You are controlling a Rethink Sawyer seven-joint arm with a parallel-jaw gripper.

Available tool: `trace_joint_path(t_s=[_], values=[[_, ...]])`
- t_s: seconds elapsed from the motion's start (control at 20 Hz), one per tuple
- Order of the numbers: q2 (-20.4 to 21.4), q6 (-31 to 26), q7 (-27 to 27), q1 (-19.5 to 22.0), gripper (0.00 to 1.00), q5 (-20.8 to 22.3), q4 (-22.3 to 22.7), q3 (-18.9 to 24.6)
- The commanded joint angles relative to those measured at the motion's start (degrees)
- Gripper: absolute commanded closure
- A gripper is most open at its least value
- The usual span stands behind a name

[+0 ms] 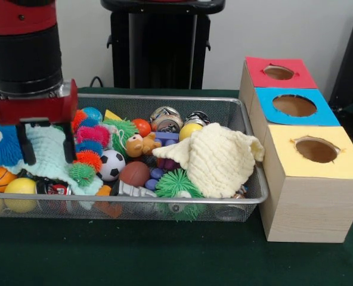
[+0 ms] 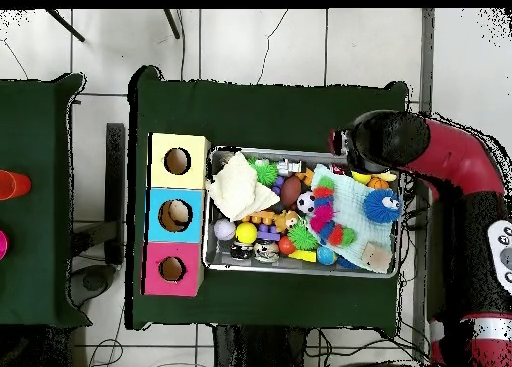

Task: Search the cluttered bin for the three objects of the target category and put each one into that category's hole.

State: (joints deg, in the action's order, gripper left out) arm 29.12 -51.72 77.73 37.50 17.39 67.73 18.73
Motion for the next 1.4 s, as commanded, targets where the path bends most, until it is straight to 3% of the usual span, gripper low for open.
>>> trace_joint_path(t_s=[0.05, 0.55, 0.95, 1.15, 1.4], values=[[3.9, 1.7, -13.6, 3.5, 0.0, 3.6, 13.5, 4.1], [6.0, 0.8, -12.8, 4.7, 0.0, 5.6, 16.7, 5.5], [9.3, 5.2, -9.8, 7.4, 0.0, 6.3, 24.9, 6.6], [11.1, 4.0, -9.6, 8.6, 0.0, 5.9, 27.5, 6.9], [9.9, 5.5, -8.9, 9.7, 0.0, 7.0, 28.3, 7.3]])
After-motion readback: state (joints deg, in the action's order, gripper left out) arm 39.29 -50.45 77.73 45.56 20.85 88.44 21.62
